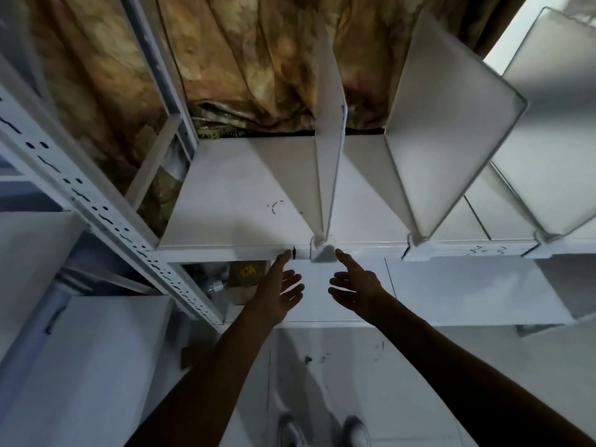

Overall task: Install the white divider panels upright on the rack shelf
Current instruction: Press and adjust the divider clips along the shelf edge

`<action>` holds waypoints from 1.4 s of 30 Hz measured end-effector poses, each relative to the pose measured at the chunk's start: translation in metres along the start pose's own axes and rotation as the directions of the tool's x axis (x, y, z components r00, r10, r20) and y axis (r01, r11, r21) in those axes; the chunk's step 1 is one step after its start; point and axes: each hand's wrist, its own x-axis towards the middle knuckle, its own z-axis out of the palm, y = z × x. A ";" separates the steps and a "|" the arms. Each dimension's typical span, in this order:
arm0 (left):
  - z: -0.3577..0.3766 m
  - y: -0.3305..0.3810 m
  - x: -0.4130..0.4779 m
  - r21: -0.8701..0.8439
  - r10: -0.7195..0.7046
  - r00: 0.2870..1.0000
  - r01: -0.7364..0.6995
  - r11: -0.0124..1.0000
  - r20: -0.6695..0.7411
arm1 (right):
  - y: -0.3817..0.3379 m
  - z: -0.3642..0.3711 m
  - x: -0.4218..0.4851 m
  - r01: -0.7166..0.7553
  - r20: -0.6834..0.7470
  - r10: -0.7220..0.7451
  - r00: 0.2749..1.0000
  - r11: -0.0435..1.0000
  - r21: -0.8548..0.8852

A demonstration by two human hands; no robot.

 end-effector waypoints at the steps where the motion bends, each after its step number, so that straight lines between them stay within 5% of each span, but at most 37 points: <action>1: 0.001 0.000 0.003 0.006 -0.011 1.000 0.011 1.000 0.007 | 0.000 0.000 0.003 -0.012 -0.007 0.012 1.000 1.000 0.010; 14: 0.030 -0.002 0.022 0.084 -0.010 0.998 0.004 0.996 0.066 | -0.013 0.004 0.024 -0.013 0.035 0.010 0.999 0.996 0.083; 42: 0.040 0.002 0.038 -0.054 0.059 0.989 -0.052 0.997 0.138 | -0.018 0.003 0.047 -0.025 0.111 -0.004 0.994 0.967 0.254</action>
